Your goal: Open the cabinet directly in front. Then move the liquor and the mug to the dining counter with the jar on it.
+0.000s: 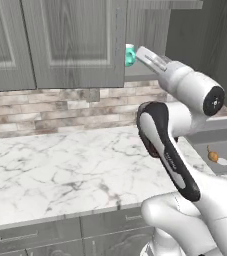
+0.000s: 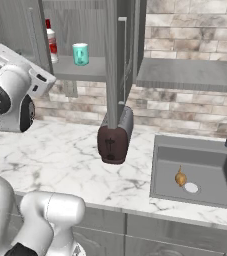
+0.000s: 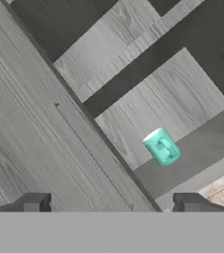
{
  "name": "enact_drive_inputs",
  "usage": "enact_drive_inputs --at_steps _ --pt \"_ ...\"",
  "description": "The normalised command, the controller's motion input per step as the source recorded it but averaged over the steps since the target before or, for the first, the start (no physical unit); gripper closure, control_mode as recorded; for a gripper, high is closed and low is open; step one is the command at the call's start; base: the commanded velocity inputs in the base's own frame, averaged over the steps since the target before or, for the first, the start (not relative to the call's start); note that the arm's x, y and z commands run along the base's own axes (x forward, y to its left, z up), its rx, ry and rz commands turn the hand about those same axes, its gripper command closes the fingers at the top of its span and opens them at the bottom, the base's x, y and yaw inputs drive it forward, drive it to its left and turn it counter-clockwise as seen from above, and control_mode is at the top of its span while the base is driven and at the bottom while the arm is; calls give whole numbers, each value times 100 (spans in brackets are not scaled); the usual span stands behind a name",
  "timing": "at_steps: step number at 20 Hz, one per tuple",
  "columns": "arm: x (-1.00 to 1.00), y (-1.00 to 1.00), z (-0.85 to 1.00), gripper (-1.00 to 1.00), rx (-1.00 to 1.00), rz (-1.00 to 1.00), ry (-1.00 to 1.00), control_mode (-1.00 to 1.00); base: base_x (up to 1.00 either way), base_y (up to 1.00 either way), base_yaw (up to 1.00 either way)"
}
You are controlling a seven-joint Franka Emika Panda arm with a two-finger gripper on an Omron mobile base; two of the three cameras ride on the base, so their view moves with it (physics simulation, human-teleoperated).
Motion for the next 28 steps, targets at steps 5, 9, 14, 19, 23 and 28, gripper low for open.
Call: enact_drive_inputs --at_steps 5,9,14,19,23,28 --pt "8 -65 13 -100 15 9 0 -100 0 0 0" --pt "6 -25 0 -100 3 1 2 -100 0 0 0" --pt "28 0 0 -100 0 0 1 -100 0 0 0" --pt "61 0 0 -100 0 0 7 -100 0 0 0" --pt "65 0 0 -100 0 4 10 -100 0 0 0" --pt "54 0 -1 -100 1 9 10 -100 0 0 0"
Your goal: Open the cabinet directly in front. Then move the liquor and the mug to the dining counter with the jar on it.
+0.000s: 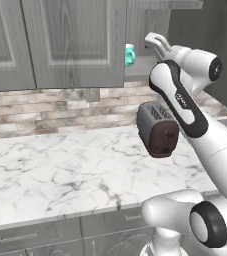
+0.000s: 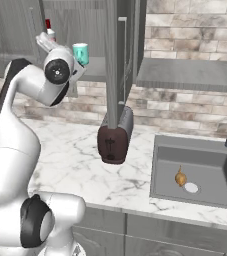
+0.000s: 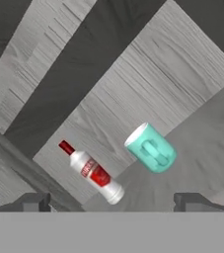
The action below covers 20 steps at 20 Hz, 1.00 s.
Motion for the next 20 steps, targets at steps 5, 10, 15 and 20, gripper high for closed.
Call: enact_drive_inputs --at_steps 5,10,15,20 --pt "43 5 -11 -100 2 9 13 -100 0 0 0" --pt "3 5 -6 -100 0 1 5 -100 0 0 0" --pt "37 0 -1 -100 0 0 3 -100 0 0 0" --pt "64 3 0 -100 0 1 0 -100 0 0 0"
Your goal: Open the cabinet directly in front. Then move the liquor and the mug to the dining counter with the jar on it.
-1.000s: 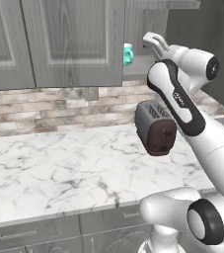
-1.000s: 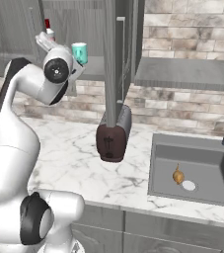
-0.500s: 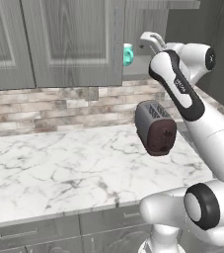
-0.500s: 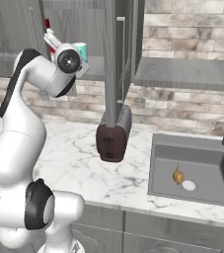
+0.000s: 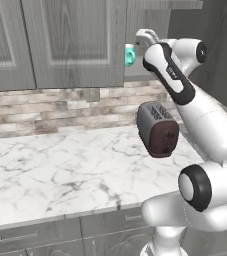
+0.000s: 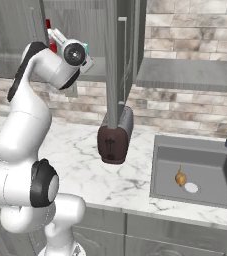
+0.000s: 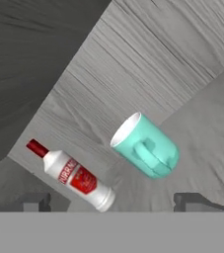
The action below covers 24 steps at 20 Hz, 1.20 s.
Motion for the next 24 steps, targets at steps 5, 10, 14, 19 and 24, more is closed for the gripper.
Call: enact_drive_inputs --at_steps 5,10,14,19,24 --pt "70 37 -11 -100 0 16 1 -100 0 0 0" --pt "28 85 -5 -100 2 34 6 -100 0 0 0" --pt "16 52 -1 -100 5 33 8 -100 0 0 0" --pt "-43 26 -7 -100 0 0 2 -100 0 0 0" --pt "-100 99 -18 -100 0 3 -2 -100 0 0 0"
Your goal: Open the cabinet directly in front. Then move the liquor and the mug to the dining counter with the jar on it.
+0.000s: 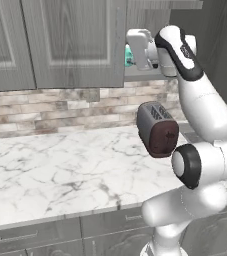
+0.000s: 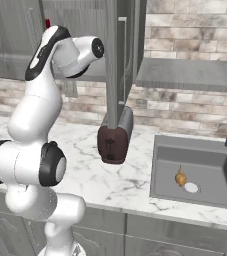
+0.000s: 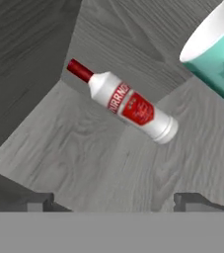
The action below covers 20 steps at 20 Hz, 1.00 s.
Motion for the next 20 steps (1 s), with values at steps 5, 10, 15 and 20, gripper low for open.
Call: enact_drive_inputs --at_steps 5,10,15,20 --pt "-100 100 -32 -100 -1 3 -2 -100 0 0 0" --pt "-100 100 -32 -100 -4 19 1 -100 0 0 0" --pt "-84 100 -39 -100 -5 26 14 -100 0 0 0" --pt "-73 100 -33 -100 -5 27 19 -100 0 0 0"
